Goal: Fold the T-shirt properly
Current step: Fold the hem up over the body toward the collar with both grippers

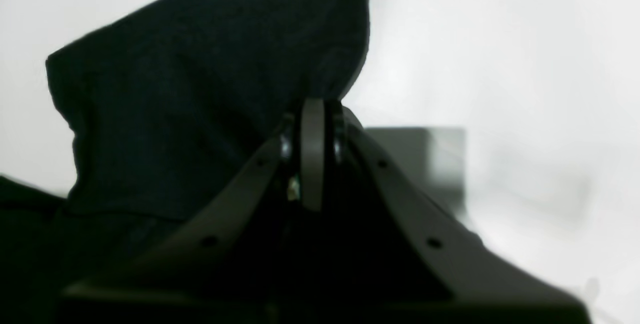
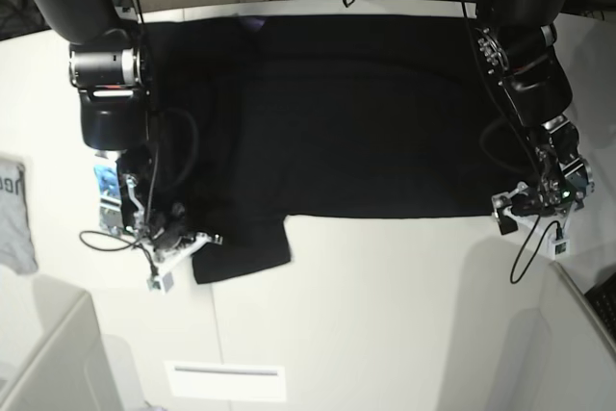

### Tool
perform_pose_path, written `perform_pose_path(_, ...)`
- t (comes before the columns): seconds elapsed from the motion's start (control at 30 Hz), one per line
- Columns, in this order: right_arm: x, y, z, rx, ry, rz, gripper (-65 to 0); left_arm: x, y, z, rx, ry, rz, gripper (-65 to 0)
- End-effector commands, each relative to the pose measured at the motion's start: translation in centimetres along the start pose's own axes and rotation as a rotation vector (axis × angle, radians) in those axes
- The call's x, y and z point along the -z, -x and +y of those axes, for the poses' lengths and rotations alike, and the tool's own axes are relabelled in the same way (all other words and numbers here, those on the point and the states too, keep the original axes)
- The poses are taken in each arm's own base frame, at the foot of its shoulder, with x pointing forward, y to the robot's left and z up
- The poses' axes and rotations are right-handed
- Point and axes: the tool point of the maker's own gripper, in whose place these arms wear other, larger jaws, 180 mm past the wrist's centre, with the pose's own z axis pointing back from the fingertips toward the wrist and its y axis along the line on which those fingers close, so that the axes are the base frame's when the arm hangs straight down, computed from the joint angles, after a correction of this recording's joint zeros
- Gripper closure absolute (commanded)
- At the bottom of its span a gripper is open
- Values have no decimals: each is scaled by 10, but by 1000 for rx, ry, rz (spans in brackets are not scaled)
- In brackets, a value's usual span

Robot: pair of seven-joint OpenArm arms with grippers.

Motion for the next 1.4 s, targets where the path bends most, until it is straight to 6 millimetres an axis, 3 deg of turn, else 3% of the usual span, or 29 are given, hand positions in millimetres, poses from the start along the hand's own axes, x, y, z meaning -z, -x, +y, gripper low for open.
perform_pose_path(0.0,-7,-33,3,-14,-9,-74,0,0,4,-3,-13,15,33,-596)
perform_pose_path(0.07,-7,-33,3,-14,-9,-74,0,0,5,-5,-12,19,32,-551)
perform_pose_path(0.23,-7,-33,3,-14,-9,-74,0,0,5,-3,-14,17,34,-351)
perform_pose_path(0.37,-7,-33,3,-14,-9,-74,0,0,5,-3,-4,13,33,-248)
perform_pose_path(0.43,-7,-33,3,-14,-9,-74,0,0,5,-3,-3,14,32,-168)
perform_pose_path(0.5,-7,-29,2,-14,-8,-68,0,0,5,-3,2,16,31,-21)
perform_pose_path(0.53,-6,-26,1,-13,-6,-63,0,0,5,-3,5,16,31,0)
perform_pose_path(0.63,-11,-27,5,-31,-14,-93,0,1,9,-7,48,19,44,0)
perform_pose_path(0.77,-26,-31,9,-53,-6,-158,0,-10,-2,1,66,11,1,0)
perform_pose_path(0.83,-36,-35,1,-64,23,-193,0,-21,-6,2,61,22,-38,0)
perform_pose_path(0.9,-47,-41,6,-83,19,-235,0,-35,-8,12,80,13,-40,0)
perform_pose_path(1.03,-68,-48,7,-132,22,-297,0,-58,-3,9,68,70,-47,0)
perform_pose_path(1.37,-106,-28,-5,-133,52,-312,0,-100,10,-2,135,132,-64,0)
